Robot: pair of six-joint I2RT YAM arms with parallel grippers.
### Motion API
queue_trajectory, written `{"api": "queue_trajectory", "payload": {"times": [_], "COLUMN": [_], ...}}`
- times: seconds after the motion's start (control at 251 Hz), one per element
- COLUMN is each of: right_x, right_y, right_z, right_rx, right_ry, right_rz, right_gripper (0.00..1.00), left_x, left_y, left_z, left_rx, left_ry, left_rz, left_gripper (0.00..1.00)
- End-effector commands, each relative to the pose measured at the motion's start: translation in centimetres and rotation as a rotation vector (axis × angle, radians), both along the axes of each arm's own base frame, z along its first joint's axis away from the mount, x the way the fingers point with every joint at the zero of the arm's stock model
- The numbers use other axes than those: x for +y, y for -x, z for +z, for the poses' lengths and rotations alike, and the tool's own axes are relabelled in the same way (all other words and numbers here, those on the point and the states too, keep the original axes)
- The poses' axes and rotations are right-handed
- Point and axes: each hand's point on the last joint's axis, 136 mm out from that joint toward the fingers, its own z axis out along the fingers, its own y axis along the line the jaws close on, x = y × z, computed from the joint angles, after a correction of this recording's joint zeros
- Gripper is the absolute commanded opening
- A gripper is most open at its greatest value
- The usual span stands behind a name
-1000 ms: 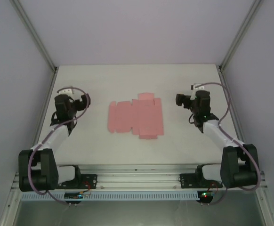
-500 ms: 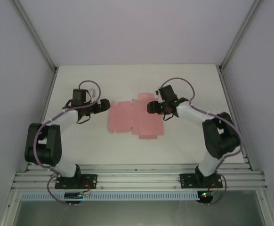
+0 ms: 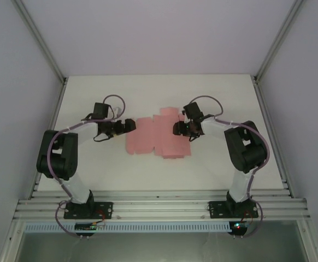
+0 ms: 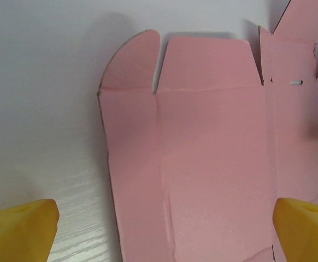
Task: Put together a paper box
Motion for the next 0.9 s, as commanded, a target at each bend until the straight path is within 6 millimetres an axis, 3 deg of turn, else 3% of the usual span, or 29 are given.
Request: {"api": "queue_trajectory", "payload": {"times": [0.0,0.251,0.543,0.798,0.894], "right_x": [-2.4,-2.6,-2.2,-1.6,-1.4], "right_y": [5.0,5.9,5.7,5.4,5.4], "right_z": [-6.1,-7.0,-6.6,-5.6,-5.2], "right_rx": [0.217,0.235,0.212,0.155,0.145], "right_ry": [0.055,0.042,0.023,-0.045,-0.063], "right_rz": [-0.044,-0.051,-0.035,-0.013,-0.009], "right_gripper": [0.58,0.57,0.57,0.57,0.56], "left_x": [-1.3,-2.4,-4.3,-4.5,-4.5], "left_y": [0.1,0.4,0.7,0.2,0.0], "left_z": [0.5,-0.1,1.3,1.2,0.9], "left_rx": [0.015,0.043,0.001,-0.028,-0.021], "left_ry": [0.05,0.102,0.238,0.24,0.234], "left_rz": [-0.053,-0.081,-0.148,-0.156,-0.157], "left_gripper": [1.0,1.0,0.85,0.64,0.48]}}
